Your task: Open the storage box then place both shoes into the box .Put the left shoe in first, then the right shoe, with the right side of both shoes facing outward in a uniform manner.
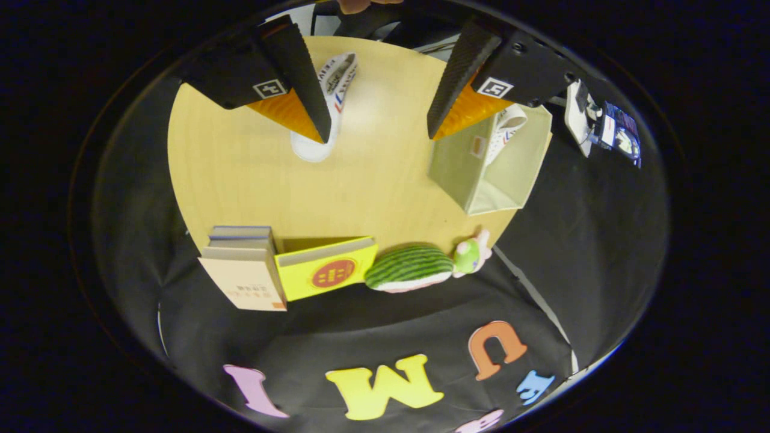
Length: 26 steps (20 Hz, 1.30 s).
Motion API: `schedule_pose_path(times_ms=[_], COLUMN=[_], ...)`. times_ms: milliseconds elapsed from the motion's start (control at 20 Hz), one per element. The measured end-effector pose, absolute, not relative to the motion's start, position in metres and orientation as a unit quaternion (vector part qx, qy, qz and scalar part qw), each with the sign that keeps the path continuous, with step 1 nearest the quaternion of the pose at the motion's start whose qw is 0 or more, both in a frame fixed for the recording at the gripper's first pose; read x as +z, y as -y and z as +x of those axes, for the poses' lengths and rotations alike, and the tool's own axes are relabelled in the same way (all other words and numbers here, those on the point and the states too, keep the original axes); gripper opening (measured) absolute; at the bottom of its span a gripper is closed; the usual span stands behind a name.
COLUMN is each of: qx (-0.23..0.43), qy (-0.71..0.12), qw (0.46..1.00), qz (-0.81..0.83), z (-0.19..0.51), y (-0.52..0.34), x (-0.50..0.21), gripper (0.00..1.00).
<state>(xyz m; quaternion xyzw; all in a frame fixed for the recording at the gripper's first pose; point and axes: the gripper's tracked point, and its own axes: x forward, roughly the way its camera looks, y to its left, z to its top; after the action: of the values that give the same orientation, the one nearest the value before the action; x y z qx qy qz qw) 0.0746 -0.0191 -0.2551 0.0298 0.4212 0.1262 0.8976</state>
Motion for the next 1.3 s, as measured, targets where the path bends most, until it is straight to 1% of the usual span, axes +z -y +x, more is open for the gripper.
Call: schedule_pose_path(times_ms=[100, 350, 600, 850, 1000, 1050, 1100, 1150, 1200, 1300], qx=[0.108, 0.1, 0.099, 0.099, 0.106, 0.111, 0.107, 0.101, 0.101, 0.095], qy=[-0.444, -0.522, -0.582, -0.618, -0.625, -0.625, -0.632, -0.633, -0.633, -0.635], qw=[0.889, 0.845, 0.804, 0.776, 0.77, 0.77, 0.766, 0.766, 0.766, 0.761], qz=[0.03, 0.061, 0.071, 0.08, 0.064, 0.062, 0.055, 0.049, 0.052, 0.09], z=[0.07, 0.052, 0.043, 0.047, 0.051, 0.054, 0.052, 0.054, 0.055, 0.057], y=[0.048, 0.082, 0.094, 0.094, 0.091, 0.086, 0.087, 0.087, 0.088, 0.088], x=[-0.28, -0.349, -0.403, -0.433, -0.438, -0.441, -0.443, -0.442, -0.439, -0.44], gripper=[0.99, 0.99, 0.99, 0.95, 0.84, 0.73, 0.69, 0.51, 0.48, 0.36])
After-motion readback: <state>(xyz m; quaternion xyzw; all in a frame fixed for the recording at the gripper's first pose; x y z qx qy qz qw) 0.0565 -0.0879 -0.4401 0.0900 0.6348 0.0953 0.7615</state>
